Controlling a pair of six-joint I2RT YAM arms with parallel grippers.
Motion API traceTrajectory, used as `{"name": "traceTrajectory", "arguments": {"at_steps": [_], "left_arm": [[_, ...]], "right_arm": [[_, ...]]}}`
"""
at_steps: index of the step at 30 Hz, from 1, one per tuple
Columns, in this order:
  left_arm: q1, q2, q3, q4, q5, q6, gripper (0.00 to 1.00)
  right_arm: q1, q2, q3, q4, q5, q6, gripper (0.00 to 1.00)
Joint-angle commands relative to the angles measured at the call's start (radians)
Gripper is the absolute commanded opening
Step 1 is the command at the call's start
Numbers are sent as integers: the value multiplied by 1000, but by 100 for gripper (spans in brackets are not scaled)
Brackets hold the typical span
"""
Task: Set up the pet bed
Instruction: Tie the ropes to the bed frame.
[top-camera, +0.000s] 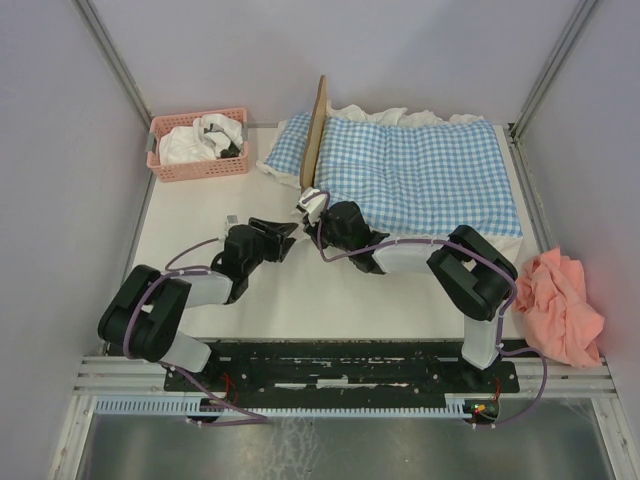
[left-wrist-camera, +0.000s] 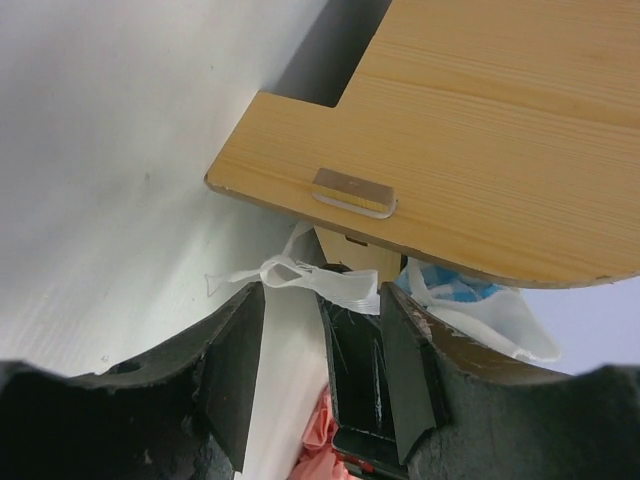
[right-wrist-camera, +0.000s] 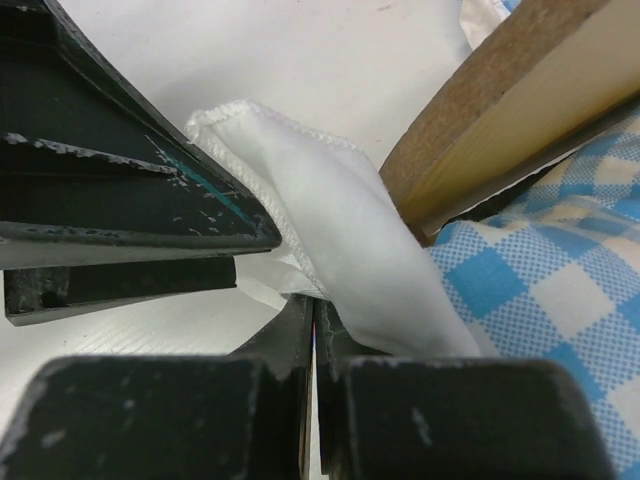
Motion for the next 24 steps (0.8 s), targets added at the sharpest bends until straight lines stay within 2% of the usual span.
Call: {"name": "traceTrajectory", "arguments": {"at_steps": [1,6,15,23,24], "left_arm": [[7,25,48,91,31,-94,57],[8,35,61,83,23,-109,57],[8,95,73,107,62,-124,43],[10,106,80,157,52,-101,4],[9,109,81,161,52,-99,3]], "right_arm": [[-5,-24,-9,68,-17,7,2],[-4,-25,-11,72,-22,12,2],[-4,-30,-14,74,-20,17,2],[-6,-39,-39,80,-23,-35,2],[-6,-41,-37,75,-24,-44,2]]}}
